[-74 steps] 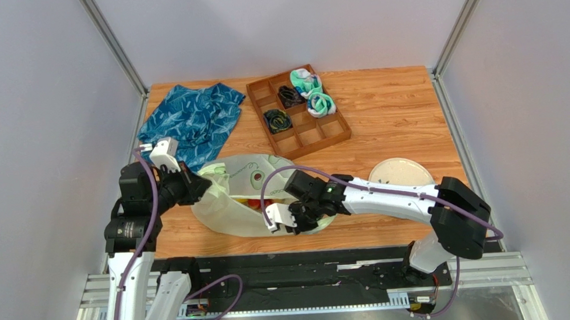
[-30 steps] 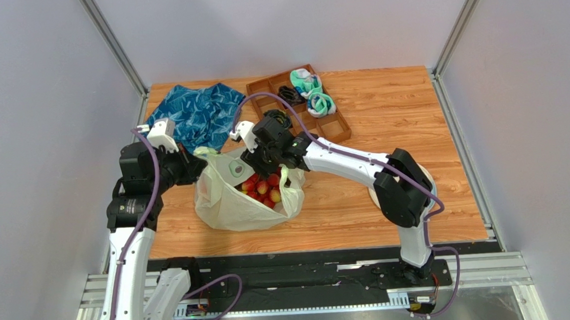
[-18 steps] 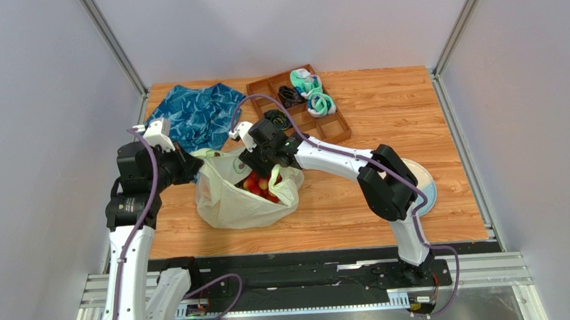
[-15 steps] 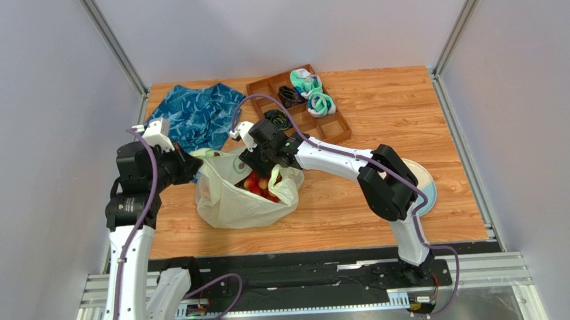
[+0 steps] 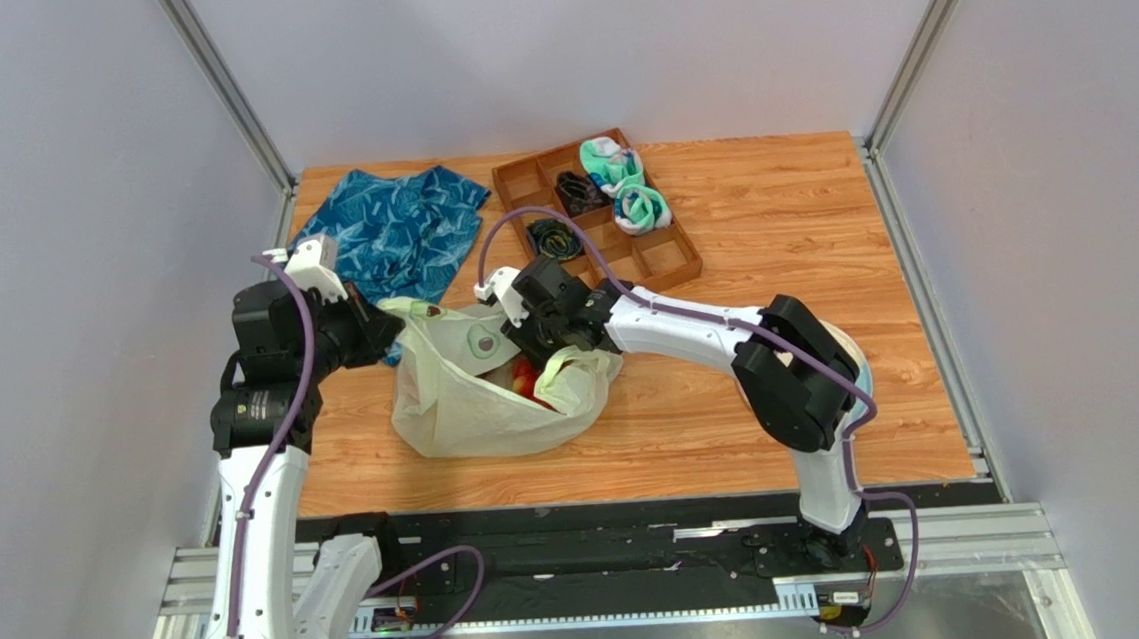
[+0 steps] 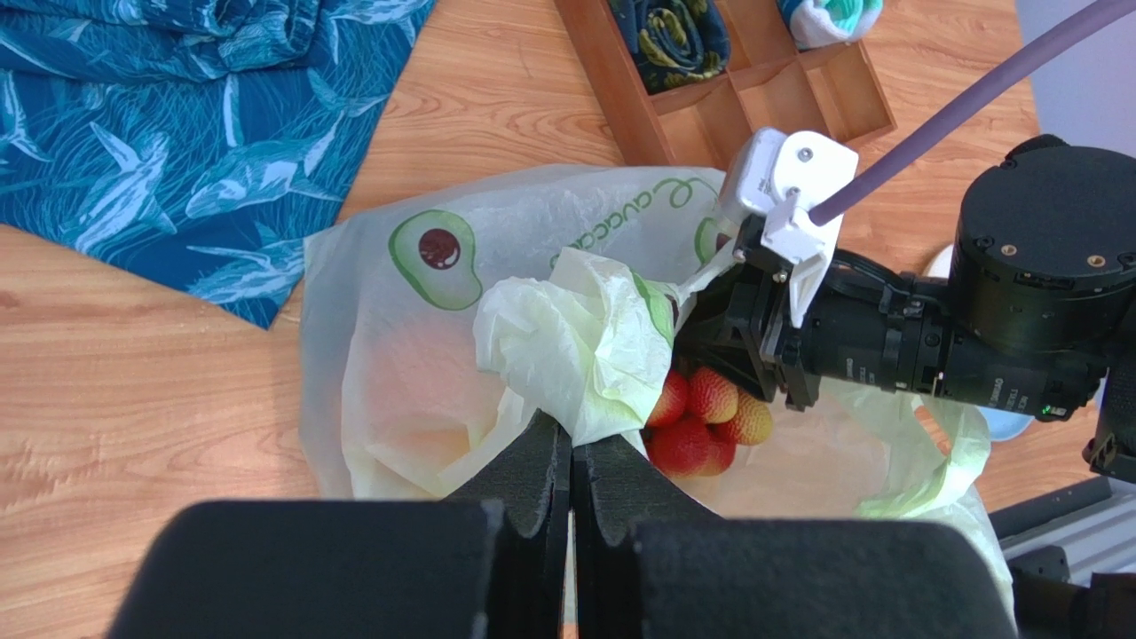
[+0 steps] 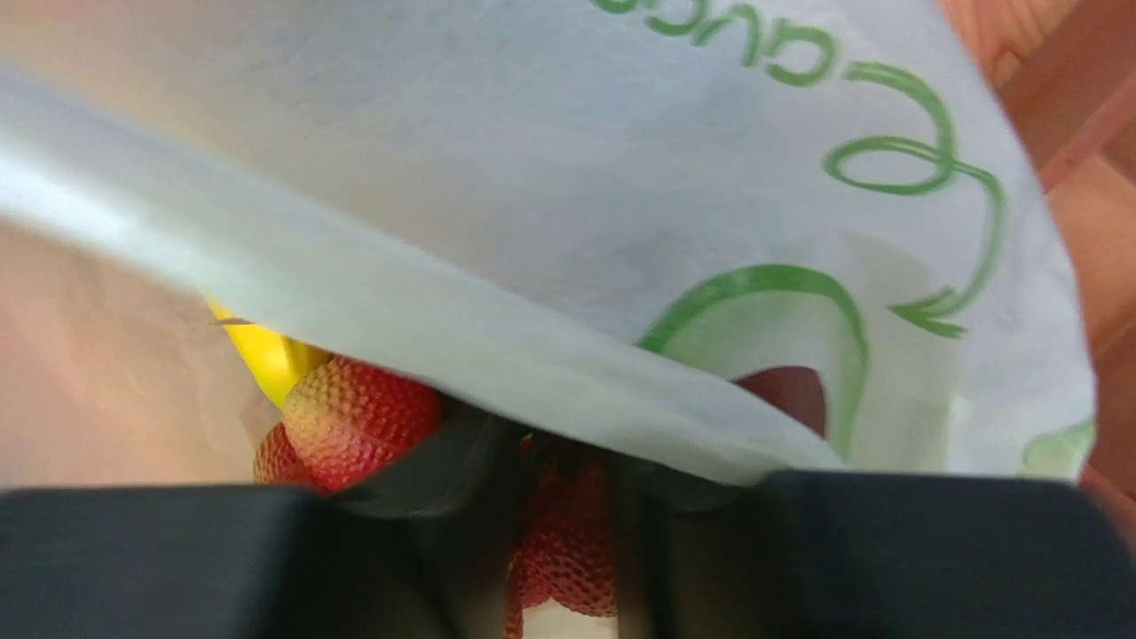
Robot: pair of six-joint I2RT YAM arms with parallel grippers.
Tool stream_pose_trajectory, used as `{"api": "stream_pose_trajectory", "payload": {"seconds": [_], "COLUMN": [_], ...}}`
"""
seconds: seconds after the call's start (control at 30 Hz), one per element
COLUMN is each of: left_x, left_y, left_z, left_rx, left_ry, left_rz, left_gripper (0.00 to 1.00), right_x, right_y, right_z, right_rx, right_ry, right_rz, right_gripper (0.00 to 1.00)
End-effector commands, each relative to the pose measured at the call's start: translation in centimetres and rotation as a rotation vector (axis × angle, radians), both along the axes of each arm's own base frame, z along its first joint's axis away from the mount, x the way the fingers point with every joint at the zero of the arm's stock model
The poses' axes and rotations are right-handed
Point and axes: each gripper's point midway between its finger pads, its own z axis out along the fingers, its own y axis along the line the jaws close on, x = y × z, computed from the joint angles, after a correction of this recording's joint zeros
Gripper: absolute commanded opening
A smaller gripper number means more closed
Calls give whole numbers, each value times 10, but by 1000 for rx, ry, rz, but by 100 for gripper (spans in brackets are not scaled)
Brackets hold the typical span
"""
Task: Take the fake fruits out of the plastic bag
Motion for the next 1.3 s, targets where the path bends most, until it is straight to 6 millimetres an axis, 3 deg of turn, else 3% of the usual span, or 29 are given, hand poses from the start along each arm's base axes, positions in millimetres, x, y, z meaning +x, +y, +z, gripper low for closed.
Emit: {"api": "stream_pose_trajectory", "payload": {"seconds": [0.0, 0.17, 0.3, 0.53, 0.63, 0.7, 0.77, 0.83, 0.9, 0.93, 1.0, 1.03, 1.07, 1.1, 1.13, 1.2, 1.27], "left_x": [3, 0, -1, 4, 5, 5, 4, 2, 0, 0, -1, -2, -2, -2, -1, -1, 1], "left_y": [1, -6, -14, -16, -17, -16, -16, -17, -18, -18, -18, -19, -19, -20, -20, -21, -21], "left_z": [15, 22, 32, 51, 54, 52, 50, 48, 47, 47, 45, 44, 45, 43, 44, 43, 44], "left_rx": [3, -21, -51, -53, -47, -44, -44, -49, -56, -57, -65, -67, -68, -74, -74, -81, -88], "left_ry": [-63, -78, -120, -177, -184, -177, -166, -160, -153, -153, -147, -147, -154, -151, -157, -156, -162], "left_rz": [-5, -42, -79, -90, -100, -100, -100, -98, -104, -103, -100, -100, -100, -102, -104, -107, -108], "left_gripper": [0, 0, 0, 0, 0, 0, 0, 0, 0, 0, 0, 0, 0, 0, 0, 0, 0], "right_x": [-16, -38, -78, -93, -97, -77, -53, -22, -3, 12, 20, 32, 22, 25, 29, 13, -8], "right_y": [8, 22, 6, -1, -2, -3, -16, -45, -73, -98, -136, -161, -184, -204, -230, -267, -306], "right_z": [28, 108, 158, 233, 272, 303, 343, 381, 408, 411, 419, 396, 401, 388, 346, 314, 245], "right_rx": [37, 172, 233, 413, 487, 554, 638, 652, 652, 617, 535, 457, 423, 338, 225, 70, -89], "right_ry": [-17, -39, -20, -129, -145, -225, -332, -476, -569, -603, -703, -689, -732, -758, -688, -659, -473], "right_rz": [113, 283, 467, 602, 573, 467, 348, 209, 121, 57, -14, -78, -103, -126, -169, -185, -211], "right_gripper": [18, 8, 5, 3, 2, 1, 0, 0, 0, 0, 0, 0, 0, 0, 0, 0, 0]}}
